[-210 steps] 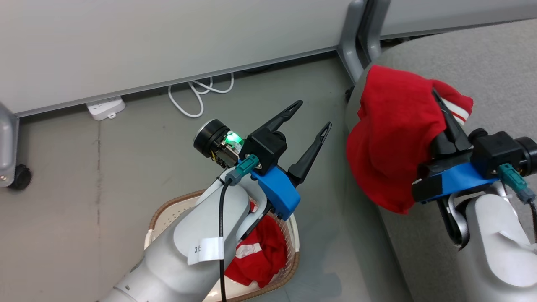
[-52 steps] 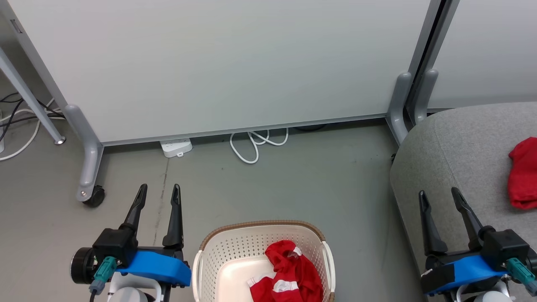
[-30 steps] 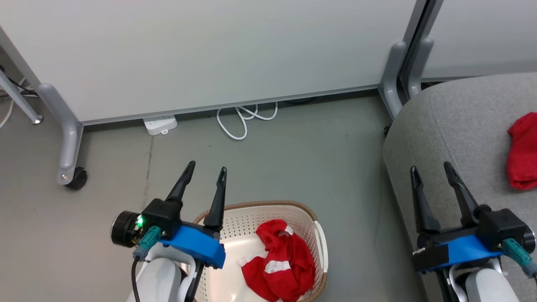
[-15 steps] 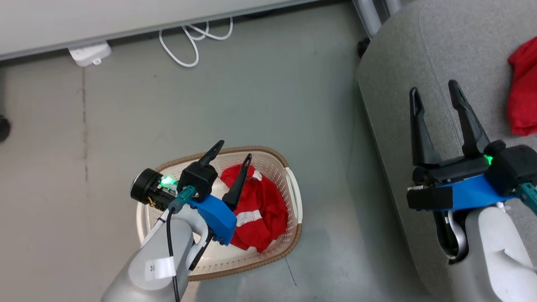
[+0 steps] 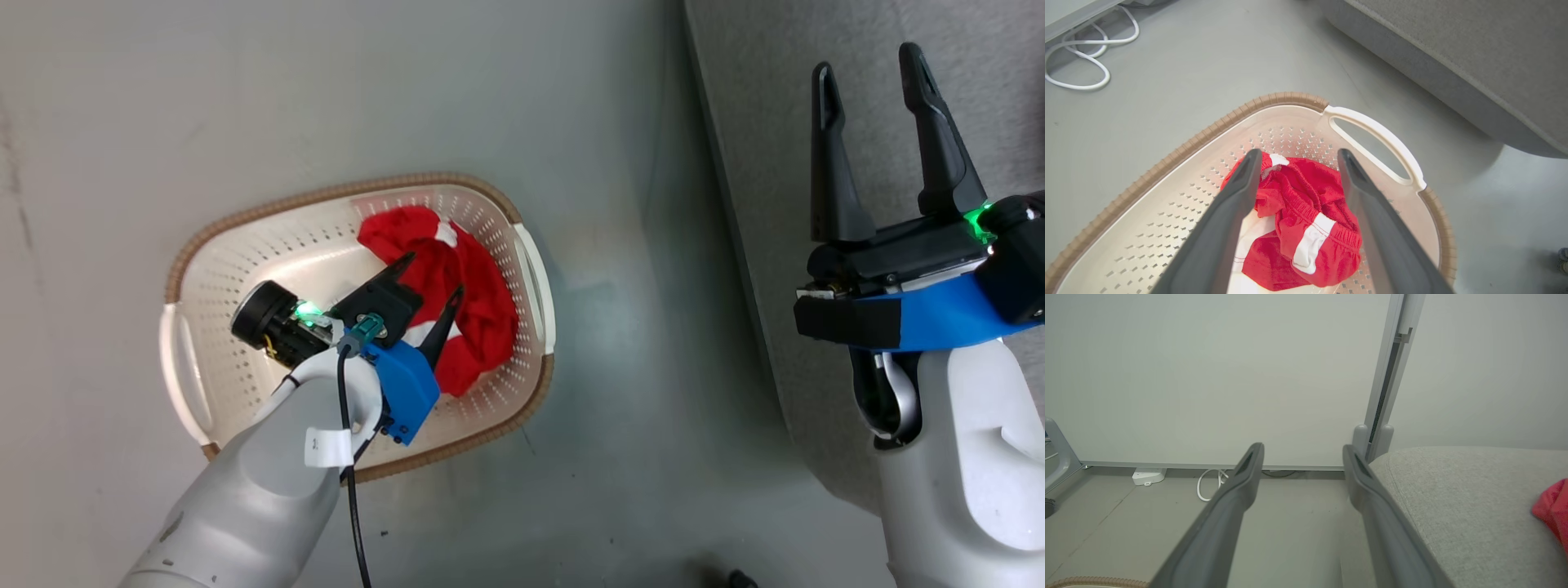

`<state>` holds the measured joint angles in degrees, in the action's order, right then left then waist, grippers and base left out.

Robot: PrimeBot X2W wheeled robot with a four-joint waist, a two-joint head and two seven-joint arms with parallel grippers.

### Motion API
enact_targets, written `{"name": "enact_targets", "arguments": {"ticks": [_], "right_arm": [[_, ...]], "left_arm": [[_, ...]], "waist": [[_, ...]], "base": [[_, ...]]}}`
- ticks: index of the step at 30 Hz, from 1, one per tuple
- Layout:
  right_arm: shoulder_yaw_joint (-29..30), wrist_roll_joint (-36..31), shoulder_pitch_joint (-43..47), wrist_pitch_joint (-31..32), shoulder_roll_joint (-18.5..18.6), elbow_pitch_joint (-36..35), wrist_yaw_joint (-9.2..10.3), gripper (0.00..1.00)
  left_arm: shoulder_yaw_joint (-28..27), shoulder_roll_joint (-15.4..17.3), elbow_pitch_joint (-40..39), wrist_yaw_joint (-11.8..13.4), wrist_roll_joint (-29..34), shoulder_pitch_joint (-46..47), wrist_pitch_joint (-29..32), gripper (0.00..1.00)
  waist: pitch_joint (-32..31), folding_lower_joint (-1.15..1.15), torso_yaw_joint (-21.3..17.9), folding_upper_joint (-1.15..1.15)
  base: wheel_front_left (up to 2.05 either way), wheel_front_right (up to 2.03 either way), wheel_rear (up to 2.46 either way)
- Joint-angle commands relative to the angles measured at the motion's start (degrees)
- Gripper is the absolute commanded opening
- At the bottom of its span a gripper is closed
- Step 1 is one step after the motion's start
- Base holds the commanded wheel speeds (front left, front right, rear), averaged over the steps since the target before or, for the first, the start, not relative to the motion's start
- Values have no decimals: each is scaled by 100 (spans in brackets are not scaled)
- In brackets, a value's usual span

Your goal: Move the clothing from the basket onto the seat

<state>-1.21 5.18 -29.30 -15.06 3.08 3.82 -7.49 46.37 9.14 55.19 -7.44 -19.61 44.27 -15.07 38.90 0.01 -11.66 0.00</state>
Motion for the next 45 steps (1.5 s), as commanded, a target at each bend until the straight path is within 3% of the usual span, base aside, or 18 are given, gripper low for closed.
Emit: {"name": "enact_targets", "arguments": {"ticks": [1,15,26,38,39,40,41,42,45], "right_arm": [[-11,-8,-132,-18,-24,-42,-1,100],[-102,41,-387,-18,-25,-186,-1,100],[-146,75,-414,-18,-24,-251,-1,100],[-181,146,-309,-18,-24,-280,-1,100],[-173,147,-299,-19,-24,-278,-1,100],[-166,144,-286,-18,-24,-270,-1,100],[-158,141,-277,-18,-24,-260,-1,100],[-149,137,-270,-18,-24,-251,-1,100],[-143,131,-260,-18,-24,-236,-1,100]], "left_arm": [[70,40,103,-5,-54,153,-15,100],[1169,5,1207,-5,-1013,687,389,100],[1535,49,1144,-5,-1949,809,783,100],[2039,-23,1196,-5,-2437,1081,846,100],[2089,-24,1195,-5,-2449,1097,861,83],[2134,-23,1199,-5,-2482,1121,864,42],[2191,-27,1199,-5,-2505,1141,854,12],[2234,-38,1198,-5,-2534,1143,850,0],[2317,-61,1197,-5,-2583,1140,836,0]], "waist": [[298,-1,-92,0],[1081,-1,-92,0],[1386,-1,-143,0],[1613,-1,-182,0],[1613,-1,-176,0],[1611,-1,-167,0],[1607,-1,-157,0],[1599,-1,-147,0],[1578,-1,-127,0]], "base": [[0,0,0],[0,0,0],[0,0,0],[0,0,0],[0,0,0],[0,0,0],[0,0,0],[0,0,0],[0,0,0]]}}
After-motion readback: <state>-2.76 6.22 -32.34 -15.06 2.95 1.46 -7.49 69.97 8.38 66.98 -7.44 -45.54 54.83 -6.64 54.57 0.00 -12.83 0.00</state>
